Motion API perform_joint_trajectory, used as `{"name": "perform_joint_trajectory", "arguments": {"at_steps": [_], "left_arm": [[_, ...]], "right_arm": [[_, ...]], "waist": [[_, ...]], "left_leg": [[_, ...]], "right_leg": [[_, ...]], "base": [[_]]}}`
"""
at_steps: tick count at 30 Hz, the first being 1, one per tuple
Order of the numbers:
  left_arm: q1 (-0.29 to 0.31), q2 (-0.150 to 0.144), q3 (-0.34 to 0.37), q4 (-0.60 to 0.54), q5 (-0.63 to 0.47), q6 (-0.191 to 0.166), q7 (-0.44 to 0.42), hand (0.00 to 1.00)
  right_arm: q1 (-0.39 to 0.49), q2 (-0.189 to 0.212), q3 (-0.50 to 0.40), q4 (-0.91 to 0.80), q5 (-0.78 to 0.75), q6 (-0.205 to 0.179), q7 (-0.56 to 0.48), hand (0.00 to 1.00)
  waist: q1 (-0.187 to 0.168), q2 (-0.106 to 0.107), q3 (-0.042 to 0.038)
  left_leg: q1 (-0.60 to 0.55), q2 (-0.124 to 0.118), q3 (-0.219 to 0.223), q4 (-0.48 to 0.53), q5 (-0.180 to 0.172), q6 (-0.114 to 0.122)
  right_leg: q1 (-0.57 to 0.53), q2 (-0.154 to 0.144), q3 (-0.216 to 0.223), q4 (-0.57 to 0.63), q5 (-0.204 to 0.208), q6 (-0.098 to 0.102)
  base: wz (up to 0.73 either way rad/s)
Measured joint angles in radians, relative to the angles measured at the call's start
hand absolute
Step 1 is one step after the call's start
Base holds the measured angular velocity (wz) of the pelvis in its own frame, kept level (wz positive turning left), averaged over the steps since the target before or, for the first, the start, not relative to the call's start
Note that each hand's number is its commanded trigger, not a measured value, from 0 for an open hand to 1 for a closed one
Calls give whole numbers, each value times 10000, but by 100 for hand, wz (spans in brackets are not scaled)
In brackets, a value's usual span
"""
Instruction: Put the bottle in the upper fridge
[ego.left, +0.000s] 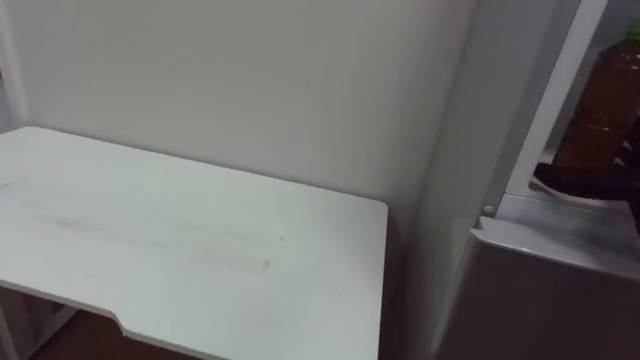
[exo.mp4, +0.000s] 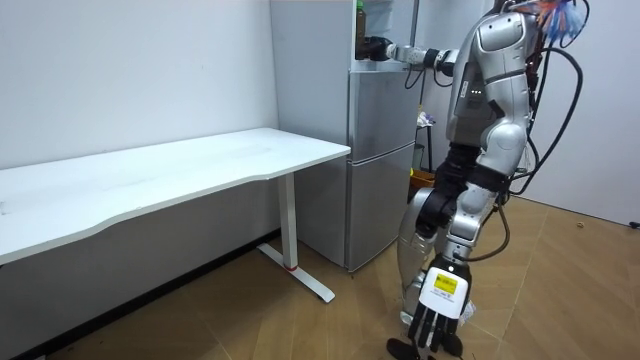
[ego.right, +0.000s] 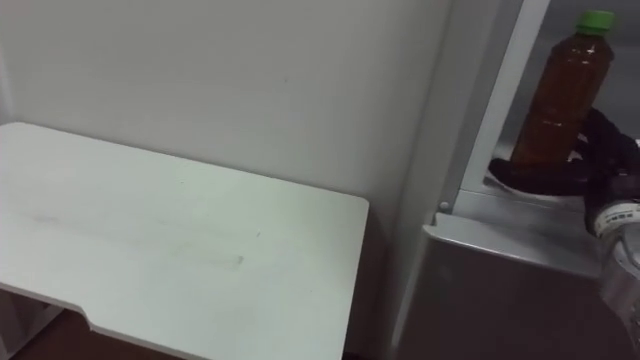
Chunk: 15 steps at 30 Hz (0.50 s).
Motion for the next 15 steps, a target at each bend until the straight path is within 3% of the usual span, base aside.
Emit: {"name": "perform_joint_trajectory", "arguments": {"at_steps": [2, 6, 15], "left_arm": [[28, -43, -6, 7, -12, 18, 0, 0], [8, -70, -28, 4, -8, 66, -2, 0], [12, -88, -46, 38, -26, -17, 108, 0]], "right_arm": [[145, 4, -77, -222, -118, 3, -167, 0], [198, 54, -85, -769, -431, 45, -427, 0], [1125, 272, -325, -1813, -608, 19, -1052, 0]], "waist": [[-31, 16, -13], [-234, 119, 62], [-348, 18, 73]], "left_leg": [[33, 9, 47, -54, 0, 0], [111, 29, 190, -129, -1, -1], [179, 46, 297, -129, -4, -2]], "right_leg": [[4, 0, 39, 0, 1, 2], [-7, 10, 150, 3, 0, 2], [-17, 14, 269, 26, 1, 5]], "base": [[-11], [-8], [-3]]}}
